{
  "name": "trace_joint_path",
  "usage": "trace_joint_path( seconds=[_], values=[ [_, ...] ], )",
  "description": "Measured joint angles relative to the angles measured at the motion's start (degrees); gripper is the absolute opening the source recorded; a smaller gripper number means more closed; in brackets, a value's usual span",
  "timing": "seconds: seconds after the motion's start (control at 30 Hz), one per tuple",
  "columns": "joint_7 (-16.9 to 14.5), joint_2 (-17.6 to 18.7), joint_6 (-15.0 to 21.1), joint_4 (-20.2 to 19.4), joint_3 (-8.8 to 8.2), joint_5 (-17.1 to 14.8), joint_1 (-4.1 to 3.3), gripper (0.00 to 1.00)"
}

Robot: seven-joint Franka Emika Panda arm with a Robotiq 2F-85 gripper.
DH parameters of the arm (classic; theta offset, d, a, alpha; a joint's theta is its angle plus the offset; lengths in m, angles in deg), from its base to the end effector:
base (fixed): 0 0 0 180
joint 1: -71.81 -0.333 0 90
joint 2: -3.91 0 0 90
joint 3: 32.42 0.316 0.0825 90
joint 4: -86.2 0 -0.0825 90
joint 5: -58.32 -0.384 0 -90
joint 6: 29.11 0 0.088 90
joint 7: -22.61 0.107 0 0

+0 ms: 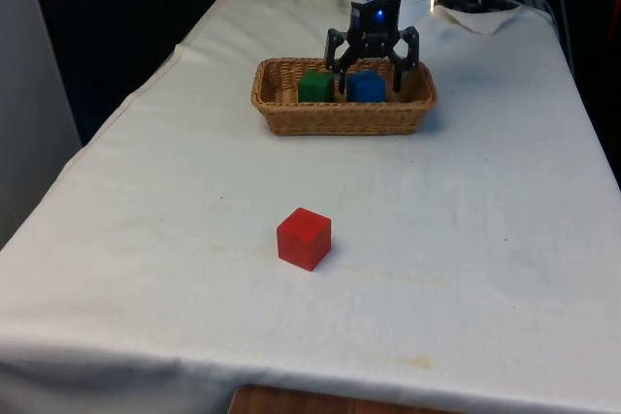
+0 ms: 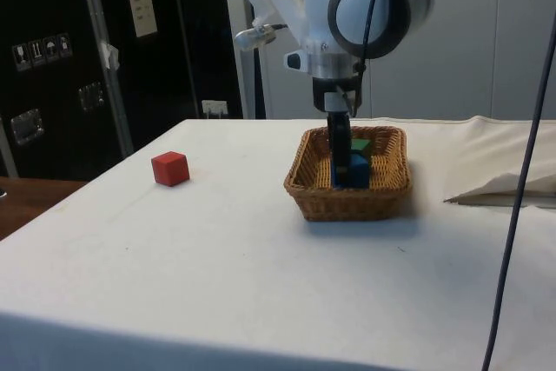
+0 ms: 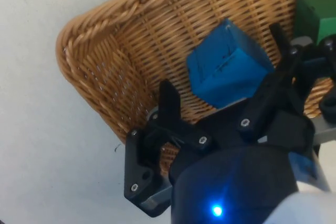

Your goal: Pick up exactly two blocks and place them into the basket.

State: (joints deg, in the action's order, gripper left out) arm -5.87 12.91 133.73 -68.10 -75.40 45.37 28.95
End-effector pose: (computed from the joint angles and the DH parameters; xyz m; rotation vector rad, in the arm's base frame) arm 0.4123 -0.0245 0.1991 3.0631 0.4448 0.0538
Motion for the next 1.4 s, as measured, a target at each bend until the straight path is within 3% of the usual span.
trace_joint_path(
  seconds=[0.03,0.33,0.73,1.4],
  values=[
    [0.0,0.0,0.0,0.0,0.00,0.0,0.00,1.00],
    [0.0,-0.2,0.0,0.0,-0.06,0.0,0.00,1.00],
    [0.3,-5.0,-0.2,-1.9,-1.20,0.0,0.06,1.00],
    [2.3,-6.9,-2.3,1.1,-0.86,0.0,-0.06,1.00]
  ],
)
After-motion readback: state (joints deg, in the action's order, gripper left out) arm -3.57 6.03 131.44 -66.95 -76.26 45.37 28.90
